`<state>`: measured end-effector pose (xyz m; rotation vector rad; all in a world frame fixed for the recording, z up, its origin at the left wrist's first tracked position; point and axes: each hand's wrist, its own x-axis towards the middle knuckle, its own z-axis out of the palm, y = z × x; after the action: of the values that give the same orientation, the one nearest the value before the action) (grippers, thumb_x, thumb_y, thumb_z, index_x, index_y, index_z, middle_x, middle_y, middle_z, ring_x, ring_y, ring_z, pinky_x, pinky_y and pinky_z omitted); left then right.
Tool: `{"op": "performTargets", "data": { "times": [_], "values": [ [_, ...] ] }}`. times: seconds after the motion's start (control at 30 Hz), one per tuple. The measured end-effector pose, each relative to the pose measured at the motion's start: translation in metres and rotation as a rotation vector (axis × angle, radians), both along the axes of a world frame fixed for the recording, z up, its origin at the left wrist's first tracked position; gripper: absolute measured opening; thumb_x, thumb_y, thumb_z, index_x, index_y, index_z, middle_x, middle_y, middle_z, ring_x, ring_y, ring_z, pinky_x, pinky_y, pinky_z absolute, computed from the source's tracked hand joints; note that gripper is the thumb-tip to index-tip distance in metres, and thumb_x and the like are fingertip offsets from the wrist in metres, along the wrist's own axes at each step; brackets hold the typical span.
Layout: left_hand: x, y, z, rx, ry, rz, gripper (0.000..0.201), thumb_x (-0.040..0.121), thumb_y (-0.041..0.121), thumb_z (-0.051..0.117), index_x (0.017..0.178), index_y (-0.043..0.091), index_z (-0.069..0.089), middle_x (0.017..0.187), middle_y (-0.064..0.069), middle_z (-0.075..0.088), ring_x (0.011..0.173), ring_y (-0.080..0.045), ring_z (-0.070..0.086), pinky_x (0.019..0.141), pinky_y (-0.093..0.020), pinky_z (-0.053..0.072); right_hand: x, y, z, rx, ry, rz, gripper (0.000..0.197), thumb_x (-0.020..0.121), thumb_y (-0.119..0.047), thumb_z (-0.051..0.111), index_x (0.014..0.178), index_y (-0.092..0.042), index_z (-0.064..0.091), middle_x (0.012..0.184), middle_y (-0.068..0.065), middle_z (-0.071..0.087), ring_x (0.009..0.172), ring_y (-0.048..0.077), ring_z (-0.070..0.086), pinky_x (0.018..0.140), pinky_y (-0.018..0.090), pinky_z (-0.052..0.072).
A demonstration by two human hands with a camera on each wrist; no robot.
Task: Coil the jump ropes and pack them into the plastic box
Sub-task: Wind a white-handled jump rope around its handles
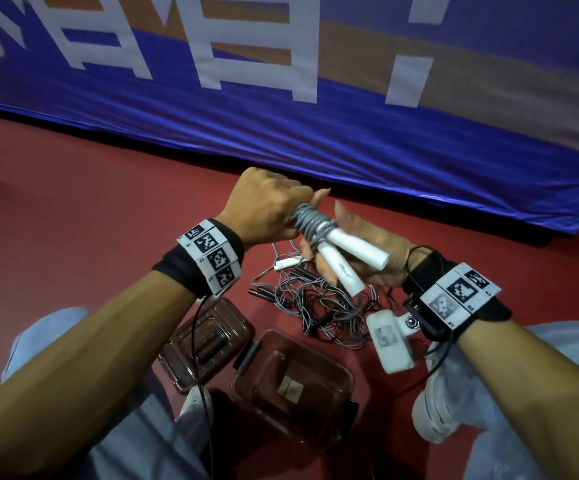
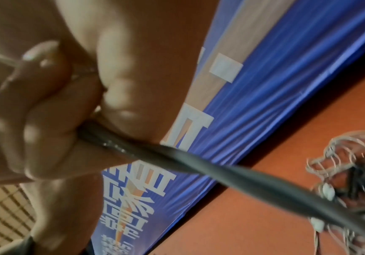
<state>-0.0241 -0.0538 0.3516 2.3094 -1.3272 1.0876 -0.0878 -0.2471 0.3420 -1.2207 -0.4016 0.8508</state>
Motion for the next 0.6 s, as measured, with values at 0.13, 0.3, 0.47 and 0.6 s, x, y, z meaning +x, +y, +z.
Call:
{"op": "performTargets", "data": {
  "times": [0.13, 0.3, 0.47, 0.6],
  "values": [
    [-0.004, -0.005, 0.003, -0.143, 0.046, 0.100, 0.049, 0.097, 0.027, 0.064, 0.058, 0.026, 0.035, 0.052, 0.011, 0.031, 0.038, -0.020, 0.031, 0.039, -0.029, 0.027, 0.001, 0.006, -0.004, 0.179, 0.092, -0.115, 0.069, 0.082, -0.067, 0.057, 0.100, 0.000, 0.054, 0.071, 0.003, 0.068, 0.045, 0.007, 0.058, 0.041, 0.015, 0.043],
    [0.001, -0.005, 0.000, -0.153, 0.163, 0.235, 0.049, 0.099, 0.037, 0.057, 0.058, 0.025, 0.033, 0.044, 0.002, 0.041, 0.038, -0.026, 0.035, 0.042, -0.029, 0.028, 0.000, 0.012, -0.008, 0.289, 0.151, -0.255, 0.047, 0.096, -0.051, 0.044, 0.101, -0.006, 0.055, 0.072, 0.002, 0.062, 0.041, 0.003, 0.041, 0.041, 0.016, 0.025],
    [0.005, -0.007, -0.006, 0.050, 0.401, 0.506, 0.051, 0.094, 0.051, 0.057, 0.057, 0.020, 0.043, 0.054, 0.002, 0.043, 0.051, -0.035, 0.050, 0.049, -0.038, 0.040, 0.010, 0.014, -0.016, 0.273, 0.192, -0.389, 0.052, 0.110, -0.030, 0.035, 0.133, 0.016, 0.040, 0.068, 0.003, 0.062, 0.029, 0.003, 0.025, 0.035, 0.013, 0.022],
    [0.005, -0.021, -0.012, 0.175, 0.596, 0.692, 0.053, 0.078, 0.068, 0.067, 0.070, 0.017, 0.052, 0.070, 0.000, 0.048, 0.062, -0.028, 0.046, 0.061, -0.035, 0.037, 0.017, 0.022, -0.022, 0.183, 0.340, -0.558, 0.043, 0.111, -0.025, 0.031, 0.101, 0.004, 0.060, 0.062, 0.003, 0.060, 0.028, 0.004, 0.024, 0.036, 0.017, 0.010]
  ]
}}
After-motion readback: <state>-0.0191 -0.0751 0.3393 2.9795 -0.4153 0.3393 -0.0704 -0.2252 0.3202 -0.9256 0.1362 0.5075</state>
